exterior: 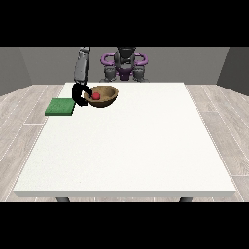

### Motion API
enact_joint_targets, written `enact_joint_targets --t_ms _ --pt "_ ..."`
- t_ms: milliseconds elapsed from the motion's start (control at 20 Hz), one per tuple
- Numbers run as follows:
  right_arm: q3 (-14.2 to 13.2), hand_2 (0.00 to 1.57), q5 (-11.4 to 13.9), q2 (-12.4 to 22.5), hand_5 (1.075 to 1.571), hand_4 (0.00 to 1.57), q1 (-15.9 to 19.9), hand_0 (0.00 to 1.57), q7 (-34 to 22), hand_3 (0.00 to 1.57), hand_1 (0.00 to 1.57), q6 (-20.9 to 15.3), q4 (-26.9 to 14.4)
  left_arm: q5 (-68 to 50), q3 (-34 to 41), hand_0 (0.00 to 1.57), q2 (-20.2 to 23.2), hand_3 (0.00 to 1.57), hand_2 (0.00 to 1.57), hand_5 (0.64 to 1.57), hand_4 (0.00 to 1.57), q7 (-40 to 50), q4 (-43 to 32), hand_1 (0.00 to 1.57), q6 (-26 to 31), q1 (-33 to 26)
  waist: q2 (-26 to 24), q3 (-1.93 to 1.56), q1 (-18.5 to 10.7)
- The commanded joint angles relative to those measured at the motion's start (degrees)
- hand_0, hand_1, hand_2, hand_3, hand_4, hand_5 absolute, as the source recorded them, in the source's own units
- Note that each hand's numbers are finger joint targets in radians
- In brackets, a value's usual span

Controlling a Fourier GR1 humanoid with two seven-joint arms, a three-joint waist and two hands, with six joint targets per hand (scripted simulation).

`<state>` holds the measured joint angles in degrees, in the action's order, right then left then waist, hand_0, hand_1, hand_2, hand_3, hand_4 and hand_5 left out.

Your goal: Pick the cup and pour the ball into the bowl, then pick the bowl and place it on the pad

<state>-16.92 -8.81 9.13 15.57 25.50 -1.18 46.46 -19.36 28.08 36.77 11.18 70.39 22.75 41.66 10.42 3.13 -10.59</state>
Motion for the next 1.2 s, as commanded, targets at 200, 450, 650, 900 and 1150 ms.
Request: enact_joint_targets --t_ms 200,450,650,900,1150 --pt "0.12 1.57 4.61 5.1 1.542 0.99 -3.28 1.57 -10.97 1.29 1.57 -9.27 0.09 -0.8 1.02 0.0 -0.48 0.0 0.0 1.527 1.16 -1.51 -0.54 0.0 0.43 -1.73 2.7 -2.94 0.31" --pt "1.85 1.57 5.87 12.07 1.548 1.03 -0.67 1.57 -23.8 1.11 1.57 -8.47 6.75 -1.12 3.01 0.0 2.36 0.0 0.0 1.528 1.19 -2.11 -5.38 0.0 2.6 -3.74 -1.64 -2.9 3.61" --pt "1.98 1.57 4.14 15.27 1.557 1.05 -0.54 1.57 -29.81 0.97 1.57 -5.72 9.77 0.38 3.76 0.0 2.14 0.0 0.0 1.54 1.2 -4.22 -6.78 0.0 2.39 -7.57 -3.87 -2.89 5.63" --pt "3.22 1.57 4.37 19.56 1.566 1.06 0.54 1.57 -31.8 0.71 1.57 -3.39 9.3 0.69 4.06 0.0 3.83 0.0 0.0 1.544 1.2 -2.37 -6.91 0.0 1.67 -7.29 -4.58 -2.98 7.31" --pt "2.67 1.57 0.89 21.45 1.564 1.09 4.22 1.57 -34.37 0.58 1.57 -1.71 9.28 0.93 5.45 0.0 4.56 0.0 0.0 1.545 1.21 -3.57 -8.48 0.0 1.44 -8.68 -4.31 -2.79 9.82"
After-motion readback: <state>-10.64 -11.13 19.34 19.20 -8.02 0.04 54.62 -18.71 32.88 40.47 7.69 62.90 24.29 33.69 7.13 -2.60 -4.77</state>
